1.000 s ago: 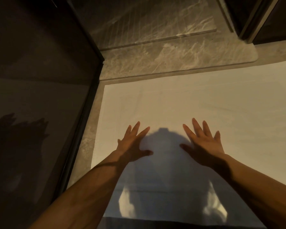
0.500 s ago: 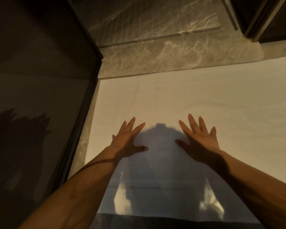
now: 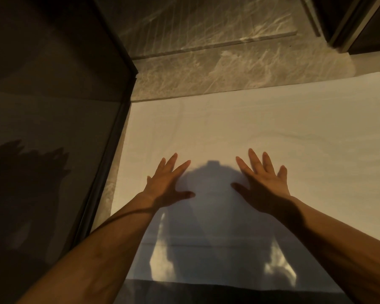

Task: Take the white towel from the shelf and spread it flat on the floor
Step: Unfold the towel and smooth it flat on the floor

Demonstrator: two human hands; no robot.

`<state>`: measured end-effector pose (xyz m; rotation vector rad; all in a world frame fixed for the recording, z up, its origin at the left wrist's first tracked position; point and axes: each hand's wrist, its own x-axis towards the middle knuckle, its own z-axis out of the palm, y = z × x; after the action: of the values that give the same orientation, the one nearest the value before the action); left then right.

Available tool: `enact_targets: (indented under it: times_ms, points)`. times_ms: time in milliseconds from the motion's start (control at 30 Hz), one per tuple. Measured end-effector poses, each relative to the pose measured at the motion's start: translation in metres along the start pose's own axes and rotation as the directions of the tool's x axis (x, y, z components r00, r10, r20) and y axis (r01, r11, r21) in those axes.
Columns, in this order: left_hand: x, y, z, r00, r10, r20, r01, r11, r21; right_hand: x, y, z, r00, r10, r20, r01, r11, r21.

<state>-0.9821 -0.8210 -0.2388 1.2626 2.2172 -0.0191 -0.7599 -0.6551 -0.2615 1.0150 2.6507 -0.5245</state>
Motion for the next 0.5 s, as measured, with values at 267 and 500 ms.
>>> enact_targets:
  times_ms: [267,500]
  points:
    - [0.000,0.000,-0.003,0.999,-0.007,0.035,0.006,0.999,0.037,0.002,-0.002,0.000,1.000,-0.002,-0.014,0.002,1.000,-0.006]
    - [-0.006,0.013,0.014,0.987,-0.039,-0.157,0.043,0.999,0.022,-0.003,0.013,-0.012,0.988,0.018,-0.150,-0.018,1.000,0.005]
